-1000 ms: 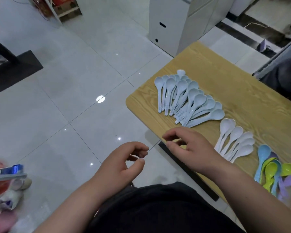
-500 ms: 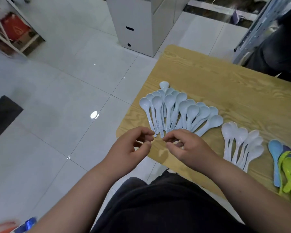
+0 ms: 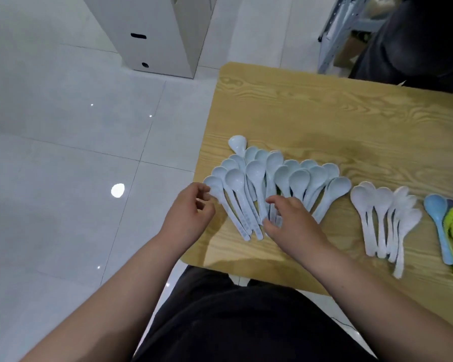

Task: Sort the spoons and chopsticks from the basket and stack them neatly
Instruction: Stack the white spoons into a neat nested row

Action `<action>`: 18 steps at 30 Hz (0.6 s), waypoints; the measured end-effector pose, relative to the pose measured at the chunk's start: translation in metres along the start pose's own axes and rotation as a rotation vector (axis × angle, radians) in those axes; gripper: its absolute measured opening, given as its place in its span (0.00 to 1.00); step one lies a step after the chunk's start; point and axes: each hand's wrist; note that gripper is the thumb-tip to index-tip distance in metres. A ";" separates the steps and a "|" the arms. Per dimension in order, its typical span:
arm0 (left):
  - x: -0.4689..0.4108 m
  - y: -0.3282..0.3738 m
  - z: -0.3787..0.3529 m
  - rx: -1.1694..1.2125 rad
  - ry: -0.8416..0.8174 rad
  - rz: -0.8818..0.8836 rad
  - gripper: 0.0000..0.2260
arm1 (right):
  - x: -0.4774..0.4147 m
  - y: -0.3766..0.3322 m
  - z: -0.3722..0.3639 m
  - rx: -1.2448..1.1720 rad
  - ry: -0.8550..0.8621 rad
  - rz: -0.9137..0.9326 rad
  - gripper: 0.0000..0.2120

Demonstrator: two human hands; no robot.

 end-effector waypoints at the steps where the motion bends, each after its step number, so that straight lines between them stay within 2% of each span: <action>1: -0.016 -0.006 0.002 -0.024 -0.006 -0.009 0.11 | -0.006 -0.005 -0.008 0.043 0.021 -0.031 0.25; 8: -0.099 -0.039 -0.009 -0.207 -0.148 -0.121 0.15 | -0.040 -0.018 -0.067 0.271 0.142 -0.182 0.31; 14: -0.125 -0.046 -0.017 -0.294 -0.250 -0.239 0.07 | -0.043 -0.009 -0.086 0.327 0.338 -0.127 0.19; 18: -0.122 -0.048 -0.006 -0.203 -0.309 -0.271 0.06 | -0.043 -0.012 -0.091 0.334 0.363 -0.129 0.19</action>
Point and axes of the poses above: each hand's wrist, its own x-axis away from the middle knuckle, its own z-axis out of the back of the hand, y = z × x, and after that the axes turned 13 degrees about -x, right-handed
